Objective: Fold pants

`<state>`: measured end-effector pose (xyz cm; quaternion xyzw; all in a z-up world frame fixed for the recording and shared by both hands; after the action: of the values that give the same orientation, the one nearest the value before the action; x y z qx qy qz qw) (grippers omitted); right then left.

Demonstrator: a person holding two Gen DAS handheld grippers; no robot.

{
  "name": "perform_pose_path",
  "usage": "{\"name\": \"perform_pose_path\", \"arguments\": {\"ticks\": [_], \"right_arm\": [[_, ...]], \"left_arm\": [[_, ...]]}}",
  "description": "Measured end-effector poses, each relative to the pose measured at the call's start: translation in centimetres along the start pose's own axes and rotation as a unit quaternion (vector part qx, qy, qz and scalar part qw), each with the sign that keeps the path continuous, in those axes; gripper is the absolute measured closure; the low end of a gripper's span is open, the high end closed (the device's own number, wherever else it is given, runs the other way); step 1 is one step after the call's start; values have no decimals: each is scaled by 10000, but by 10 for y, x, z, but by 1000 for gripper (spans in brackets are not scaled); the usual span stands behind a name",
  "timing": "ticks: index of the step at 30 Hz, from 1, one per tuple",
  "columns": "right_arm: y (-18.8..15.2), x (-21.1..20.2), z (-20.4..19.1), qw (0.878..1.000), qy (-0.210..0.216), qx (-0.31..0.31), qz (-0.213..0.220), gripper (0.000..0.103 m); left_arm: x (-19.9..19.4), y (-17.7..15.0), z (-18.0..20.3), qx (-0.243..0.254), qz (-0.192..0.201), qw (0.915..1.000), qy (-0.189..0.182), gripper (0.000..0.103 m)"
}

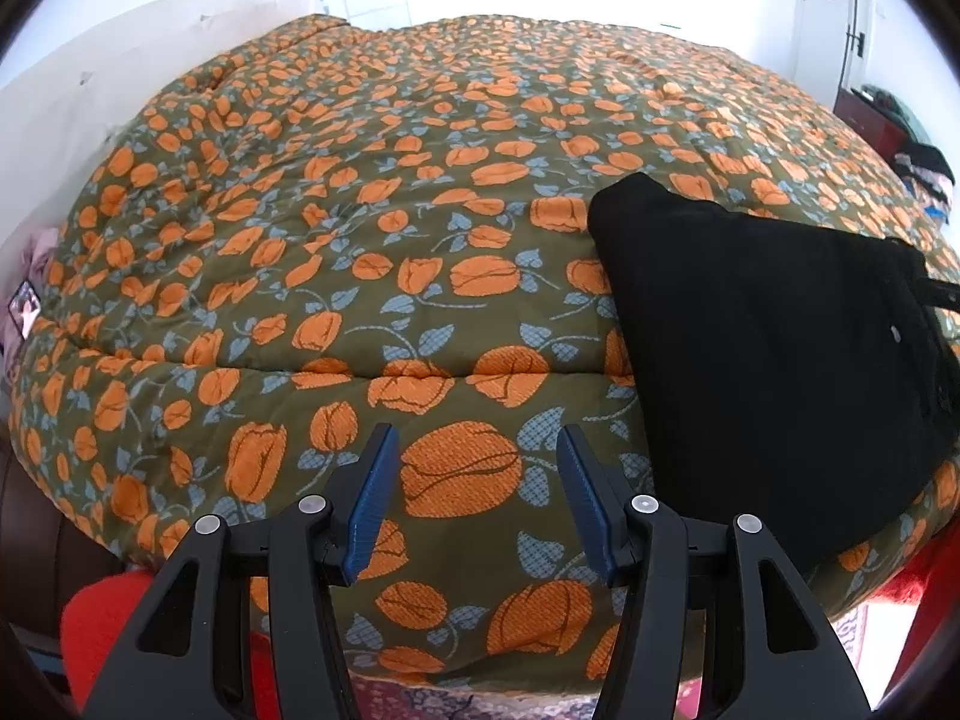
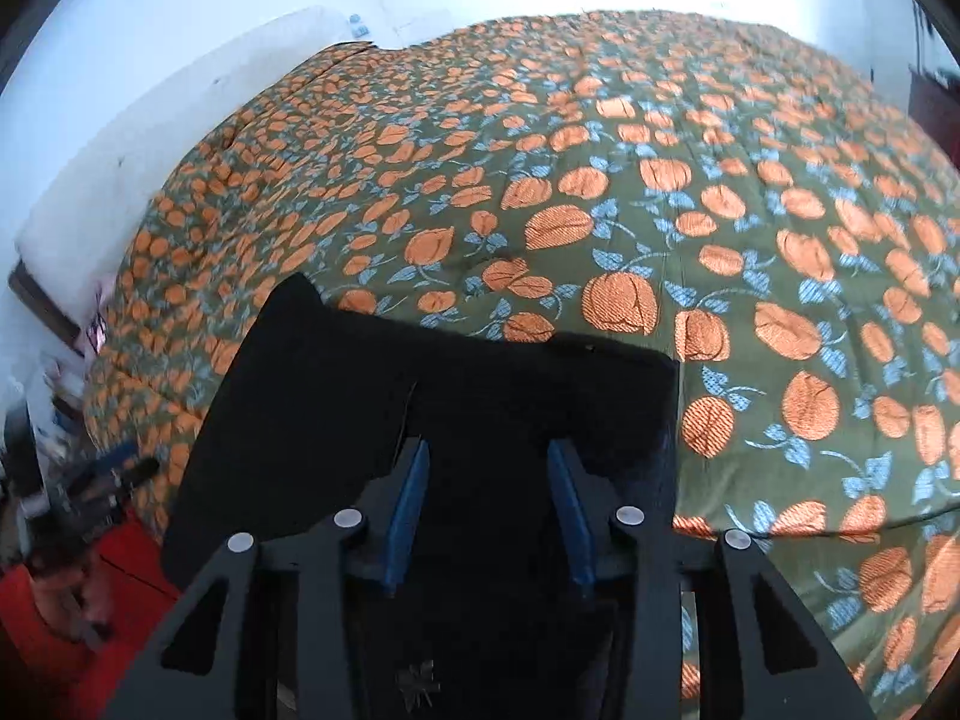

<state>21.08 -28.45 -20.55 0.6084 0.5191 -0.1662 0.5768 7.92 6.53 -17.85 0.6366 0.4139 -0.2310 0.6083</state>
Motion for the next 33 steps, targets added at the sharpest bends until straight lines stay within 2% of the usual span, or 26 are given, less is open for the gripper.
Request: {"name": "perform_pose_path", "arguments": {"ticks": [2,6,9,12,13,15,18,20,21,25,27,30,31,33], "right_arm": [[-4,-18,-11,9992,-60,-351,154,61],[-23,-50,-33,9966,298,-723,257,61],[-57,-53,-34,9959,420,-805,0,61],[-97,-37,-21,9945,133,-908,-503,61],[-104,-36,-18,9945,95,-903,-528,61],[-111,-41,-9,9956,204,-674,-611,61],[-103,-56,7,9986,351,-226,-315,59],[-96,-64,22,9985,508,187,-87,40],[-93,-68,31,9976,547,420,30,38],[-78,-67,67,9813,1169,1516,189,37],[-74,-51,80,9708,1492,1872,-134,37],[-68,-26,87,9693,1475,1893,-530,37],[-66,-19,88,9684,1496,1895,-631,37],[-64,-2,87,9613,1650,2009,-917,34]], "left_arm": [[1,1,1,0,-18,10000,-10,46],[-3,2,2,-11,32,10000,-65,46],[-2,2,3,-25,21,9999,-110,46],[1,0,5,-13,-63,9999,-133,46],[2,-1,6,-7,-80,9999,-141,46],[2,-1,7,-1,-91,9998,-171,45],[3,-2,10,-18,-121,9993,-350,38],[3,-3,16,-50,-149,9979,-632,37],[3,-3,18,-62,-154,9969,-769,36],[2,2,27,-225,-174,9883,-1499,28],[8,9,33,-331,-302,9816,-1854,27],[29,15,43,-500,-762,9707,-2223,24],[39,14,48,-606,-986,9632,-2424,24],[49,13,55,-750,-1168,9548,-2630,18]]}}
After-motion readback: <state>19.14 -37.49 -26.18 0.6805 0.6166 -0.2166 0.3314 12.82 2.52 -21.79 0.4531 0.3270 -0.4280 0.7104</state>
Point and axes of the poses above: each gripper's, at about its wrist camera, not at the fingertips, and x roughly the way its jaws point, z to its right, y to its top, the point moved 6 cm from there along x, roughly the way its jaws point, and after that the axes turned 5 degrees about x, right-handed, at the moved point
